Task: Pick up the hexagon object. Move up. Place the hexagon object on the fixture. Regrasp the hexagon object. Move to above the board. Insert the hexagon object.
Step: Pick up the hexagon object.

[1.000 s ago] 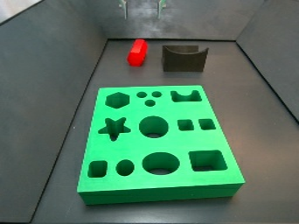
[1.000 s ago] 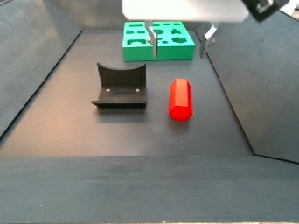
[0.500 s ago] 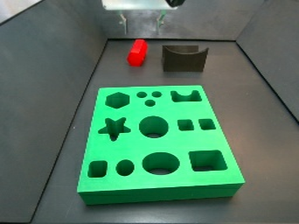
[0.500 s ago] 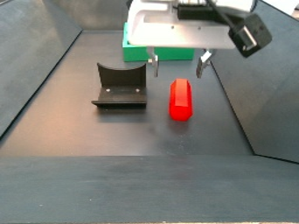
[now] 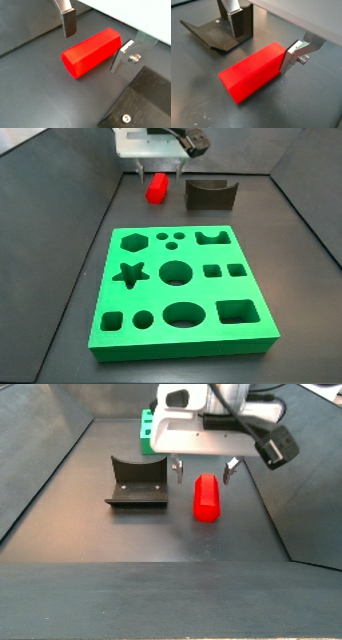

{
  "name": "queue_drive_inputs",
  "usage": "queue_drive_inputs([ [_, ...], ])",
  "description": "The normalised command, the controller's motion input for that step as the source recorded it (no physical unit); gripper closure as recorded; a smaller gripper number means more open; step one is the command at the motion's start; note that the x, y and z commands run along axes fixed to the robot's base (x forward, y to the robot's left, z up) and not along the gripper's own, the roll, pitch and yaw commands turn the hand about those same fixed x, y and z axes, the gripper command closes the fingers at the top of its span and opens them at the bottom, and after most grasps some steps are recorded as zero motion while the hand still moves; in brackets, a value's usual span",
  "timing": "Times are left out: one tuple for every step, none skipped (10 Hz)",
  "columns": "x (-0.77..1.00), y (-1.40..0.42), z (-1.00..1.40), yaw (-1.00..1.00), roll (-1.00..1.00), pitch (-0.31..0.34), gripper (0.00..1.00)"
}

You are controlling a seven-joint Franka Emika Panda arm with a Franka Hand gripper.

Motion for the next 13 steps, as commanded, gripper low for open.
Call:
queue_drive_inputs([
  [-0.04,-0.07,-0.37,-0.06,-0.11,-0.246,0.00],
  [-0.04,-0.03,-0.39,-0.04,-0.10,-0.227,0.00],
  [-0.07,-0.01,-0.37,-0.04,-0.08,-0.219,0.00],
  [-0.05,0.00,-0.36,-0.09,-0.06,-0.206,0.00],
  [-0.10,0.00,-0.33,-0.11,-0.04,-0.183,0.00],
  [-0.11,0.00,-0.30,-0.09,-0.01,-0.153,0.00],
  [-0.11,0.00,-0.29,-0.07,-0.01,-0.153,0.00],
  [0.00,0.00,0.00,0.00,0.00,0.000,0.00],
  [0.00,0.00,0.00,0.00,0.00,0.000,1.00],
  [0.00,0.00,0.00,0.00,0.00,0.000,1.00],
  [0.00,0.00,0.00,0.00,0.00,0.000,1.00],
  [0.00,0.00,0.00,0.00,0.00,0.000,1.00],
  [0.00,0.00,0.00,0.00,0.00,0.000,1.00],
])
